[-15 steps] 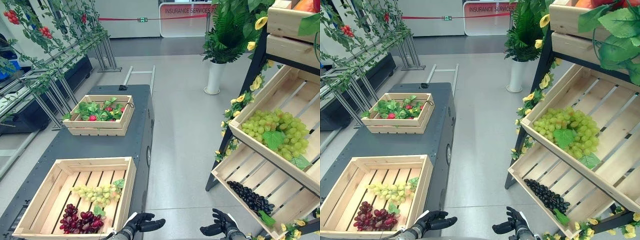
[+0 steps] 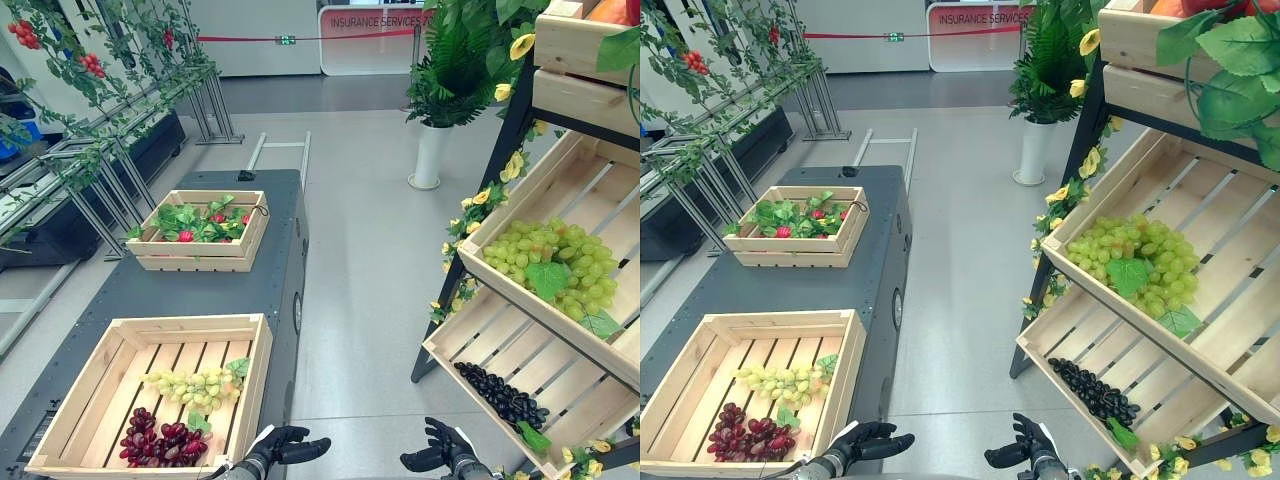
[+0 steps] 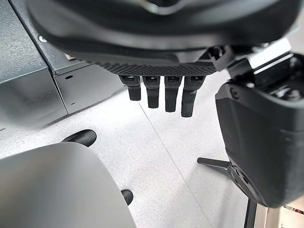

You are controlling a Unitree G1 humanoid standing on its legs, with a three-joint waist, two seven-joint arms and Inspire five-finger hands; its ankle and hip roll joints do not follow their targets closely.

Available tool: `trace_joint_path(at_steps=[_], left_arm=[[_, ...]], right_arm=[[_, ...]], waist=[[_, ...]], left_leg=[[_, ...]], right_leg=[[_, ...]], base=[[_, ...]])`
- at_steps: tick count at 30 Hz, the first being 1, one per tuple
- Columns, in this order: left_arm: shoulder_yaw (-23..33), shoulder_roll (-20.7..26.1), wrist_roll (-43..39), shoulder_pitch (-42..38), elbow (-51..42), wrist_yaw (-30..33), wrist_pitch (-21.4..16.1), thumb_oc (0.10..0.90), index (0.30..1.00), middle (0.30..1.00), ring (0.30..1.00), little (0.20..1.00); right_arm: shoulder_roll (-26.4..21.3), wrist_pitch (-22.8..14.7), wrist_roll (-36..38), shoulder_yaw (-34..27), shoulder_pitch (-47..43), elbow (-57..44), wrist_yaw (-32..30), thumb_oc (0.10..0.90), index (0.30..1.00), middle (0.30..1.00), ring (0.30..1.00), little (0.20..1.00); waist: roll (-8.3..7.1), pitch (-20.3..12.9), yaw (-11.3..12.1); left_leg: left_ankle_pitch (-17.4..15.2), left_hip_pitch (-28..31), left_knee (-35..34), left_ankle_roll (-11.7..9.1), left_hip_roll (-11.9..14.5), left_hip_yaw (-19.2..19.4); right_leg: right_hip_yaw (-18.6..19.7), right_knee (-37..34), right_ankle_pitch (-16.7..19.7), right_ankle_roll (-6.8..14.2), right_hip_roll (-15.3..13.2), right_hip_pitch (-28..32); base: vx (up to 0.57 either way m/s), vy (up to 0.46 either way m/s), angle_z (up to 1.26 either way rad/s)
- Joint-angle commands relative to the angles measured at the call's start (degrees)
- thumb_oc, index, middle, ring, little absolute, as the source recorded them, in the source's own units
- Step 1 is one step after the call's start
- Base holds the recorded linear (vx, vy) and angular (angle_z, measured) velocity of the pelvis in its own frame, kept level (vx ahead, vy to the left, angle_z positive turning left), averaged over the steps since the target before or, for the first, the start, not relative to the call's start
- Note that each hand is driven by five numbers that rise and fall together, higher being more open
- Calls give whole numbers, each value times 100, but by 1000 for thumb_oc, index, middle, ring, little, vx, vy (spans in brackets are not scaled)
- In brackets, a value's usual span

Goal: Pick up the fruits from the basket on one side to the basket on the other side

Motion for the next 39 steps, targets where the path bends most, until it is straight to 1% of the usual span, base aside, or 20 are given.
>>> trace_joint_path(at_steps=[1,3,7,8,10,11,15,17,19,20,21,23,25,26,30,31,33,36,37,39], left_arm=[[-160,-287,303,-441,206,64,-380,800,900,900,900,900],[-200,-266,399,-459,172,136,-529,800,900,900,900,900],[-399,-224,694,-551,7,243,-1095,800,900,900,900,900],[-481,-182,786,-590,-82,440,-1365,800,900,900,900,900],[-520,-118,801,-629,-207,727,-1694,800,900,900,900,900],[-494,22,668,-725,-473,1029,-1983,800,900,900,900,900],[-88,488,79,-857,-1550,1398,-2248,800,900,900,900,900],[183,716,61,-843,-2086,1680,-2479,800,900,900,900,900],[342,837,125,-811,-2421,1796,-2486,800,900,900,900,900],[582,1019,381,-753,-2810,2107,-2614,800,900,900,900,900],[857,1263,374,-759,-3222,2101,-2542,800,900,900,900,900],[1239,1589,350,-802,-3534,2195,-2498,800,900,900,900,900],[1392,1744,315,-837,-3633,2239,-2394,800,900,900,900,900],[1599,2036,489,-910,-3692,2462,-2187,800,900,900,900,900],[1835,2526,903,-979,-3616,2652,-1794,800,900,900,900,900],[1879,2732,1040,-994,-3534,2664,-1532,800,900,900,900,900],[1954,3007,1112,-994,-3368,2710,-1369,800,900,900,900,900],[2058,3271,1307,-995,-3189,2839,-1265,800,900,900,900,900],[2059,3285,1320,-997,-3180,2857,-1272,800,900,900,900,900],[2091,3433,1644,-1031,-3035,2983,-1216,800,900,900,900,900]], right_arm=[[65,-203,-114,-75,-410,253,7,800,900,900,900,900],[50,-203,-122,-76,-423,265,18,800,900,900,900,900],[22,-133,-64,-32,-486,255,56,800,900,900,900,900],[-10,-116,-45,-21,-512,247,82,800,900,900,900,900],[-49,-88,-31,-13,-526,223,131,800,900,900,900,900],[-124,-33,-10,13,-547,163,169,800,900,900,900,900],[-343,67,83,-14,-564,30,280,800,900,900,900,900],[-403,68,90,-65,-535,11,299,800,900,900,900,900],[-417,57,106,-90,-503,-9,293,800,900,900,900,900],[-424,30,99,-127,-433,-48,272,800,900,900,900,900],[-422,17,107,-132,-371,-101,223,800,900,900,900,900],[-430,-27,79,-139,-275,-154,184,800,900,900,900,900],[-438,-36,70,-136,-241,-179,166,800,900,900,900,900],[-445,-53,52,-127,-174,-207,136,800,900,900,900,900],[-472,-50,53,-136,-127,-218,135,800,900,900,900,900],[-496,-24,39,-137,-127,-220,144,800,900,900,900,900],[-546,10,60,-140,-148,-208,171,800,900,900,900,900],[-608,37,26,-122,-191,-214,190,800,900,900,900,900],[-611,35,38,-119,-196,-216,185,800,900,900,900,900],[-696,33,79,-91,-279,-218,272,800,900,900,900,900]], waist=[[-132,275,84],[-128,283,82],[-109,322,77],[-94,342,71],[-79,362,68],[-56,395,77],[10,473,172],[31,491,241],[37,502,280],[46,513,332],[55,522,374],[69,533,402],[79,536,408],[100,536,423],[126,565,476],[143,596,508],[171,691,566],[191,892,642],[190,905,647],[196,1098,712]], left_leg=[[-788,267,56,266,-535,311],[-786,265,56,264,-531,314],[-775,244,56,264,-528,322],[-775,243,56,262,-528,324],[-772,243,56,261,-529,320],[-763,236,56,260,-528,322],[-728,183,56,278,-539,267],[-711,152,56,280,-547,212],[-705,140,56,278,-552,171],[-690,121,56,272,-564,120],[-677,96,56,263,-571,84],[-659,59,56,258,-587,39],[-647,37,56,256,-597,18],[-623,5,56,255,-620,-27],[-559,-17,56,256,-644,-97],[-524,-36,86,264,-656,-141],[-567,-146,353,281,-673,-232],[-649,-346,821,298,-689,-290],[-657,-363,853,298,-691,-291],[-770,-558,1261,291,-695,-235]], right_leg=[[-127,38,-467,4,69,363],[-123,40,-466,6,69,357],[-99,77,-473,3,72,313],[-85,92,-478,5,72,301],[-75,105,-484,8,72,293],[-70,123,-494,5,67,280],[-125,130,-501,-25,47,249],[-171,121,-502,-43,31,246],[-197,117,-506,-51,24,250],[-230,119,-509,-61,14,252],[-263,132,-516,-70,1,241],[-296,156,-533,-78,-17,219],[-315,175,-548,-79,-28,203],[-340,212,-576,-81,-45,180],[-418,384,-671,-92,-85,122],[-453,537,-733,-106,-109,71],[-559,936,-881,-137,-167,-38],[-678,1566,-1088,-173,-257,-257],[-685,1605,-1101,-174,-265,-275],[-788,2053,-1270,-206,-346,-451]], base=[[0,0,0],[0,0,0],[0,0,0],[0,0,0],[0,0,0],[0,0,0],[-36,25,2],[-21,11,9],[-11,3,5],[-13,7,5],[-19,14,10],[-18,20,18],[-9,22,16],[4,28,10],[7,29,15],[9,45,11],[4,58,19],[-16,63,21],[-32,65,26],[-34,90,38]])
